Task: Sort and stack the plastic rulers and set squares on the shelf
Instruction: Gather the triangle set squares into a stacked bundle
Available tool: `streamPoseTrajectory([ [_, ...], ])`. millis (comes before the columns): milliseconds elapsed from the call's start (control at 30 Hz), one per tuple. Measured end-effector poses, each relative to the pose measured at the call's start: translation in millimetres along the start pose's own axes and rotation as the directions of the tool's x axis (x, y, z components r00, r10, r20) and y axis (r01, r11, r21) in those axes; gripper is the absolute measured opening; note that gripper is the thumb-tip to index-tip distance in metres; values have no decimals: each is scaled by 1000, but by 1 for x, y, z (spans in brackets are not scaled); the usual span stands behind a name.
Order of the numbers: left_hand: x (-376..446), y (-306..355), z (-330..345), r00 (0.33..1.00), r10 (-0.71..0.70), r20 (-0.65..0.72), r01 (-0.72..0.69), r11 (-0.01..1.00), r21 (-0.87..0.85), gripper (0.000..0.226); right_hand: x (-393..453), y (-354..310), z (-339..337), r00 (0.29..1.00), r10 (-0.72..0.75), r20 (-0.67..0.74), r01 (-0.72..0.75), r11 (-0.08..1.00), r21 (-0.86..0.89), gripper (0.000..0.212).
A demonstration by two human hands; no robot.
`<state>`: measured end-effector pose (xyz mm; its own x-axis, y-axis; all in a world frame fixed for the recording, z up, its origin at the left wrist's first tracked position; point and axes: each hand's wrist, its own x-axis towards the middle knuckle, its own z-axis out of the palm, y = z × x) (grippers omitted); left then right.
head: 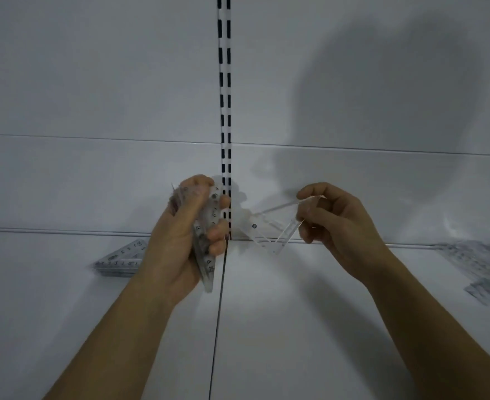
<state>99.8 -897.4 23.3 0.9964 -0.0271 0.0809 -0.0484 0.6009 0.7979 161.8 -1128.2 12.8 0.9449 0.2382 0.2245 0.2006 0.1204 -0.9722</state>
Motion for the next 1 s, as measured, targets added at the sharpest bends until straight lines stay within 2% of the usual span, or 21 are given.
streamPoseTrajectory([
  [33,-3,9,-3,999,33,-13,-32,997,76,9,-2,1,5,1000,-12,7,12,1000,-14,18],
  [133,-18,30,-22,989,117,-90,-76,926,370,28,-12,1,24,998,-49,37,52,995,-89,18],
  [267,-36,48,-55,980,90,-179,1,892,452,30,-23,-1,57,996,-53,65,61,990,-126,11],
  [367,-45,58,-75,966,30,-258,66,932,356,37,-28,-4,82,994,-74,82,87,984,-157,10],
  [433,-50,63,-79,962,-51,-270,111,971,211,44,-33,-9,98,983,-184,19,184,961,-207,8],
  [500,-53,64,-77,958,-110,-264,137,987,85,53,-41,-16,114,929,-360,-80,327,904,-277,3],
  [567,-53,59,-74,959,-147,-242,147,989,-17,61,-51,-19,132,829,-552,-91,466,772,-432,5],
  [633,-53,51,-66,963,-163,-212,148,985,-87,64,-62,-16,152,734,-679,15,535,564,-629,6],
  [733,-53,45,-51,977,-131,-168,107,984,-144,68,-71,-5,175,682,-709,180,564,352,-747,4],
  [800,-52,43,-46,984,-113,-139,87,980,-180,56,-72,1,178,688,-682,248,566,290,-772,9],
  [900,-49,41,-46,989,-78,-125,49,975,-216,28,-79,0,170,777,-553,299,544,352,-762,20],
  [1000,-46,38,-43,997,-16,-70,1,978,-209,33,-88,-6,156,839,-490,237,468,427,-774,22],
])
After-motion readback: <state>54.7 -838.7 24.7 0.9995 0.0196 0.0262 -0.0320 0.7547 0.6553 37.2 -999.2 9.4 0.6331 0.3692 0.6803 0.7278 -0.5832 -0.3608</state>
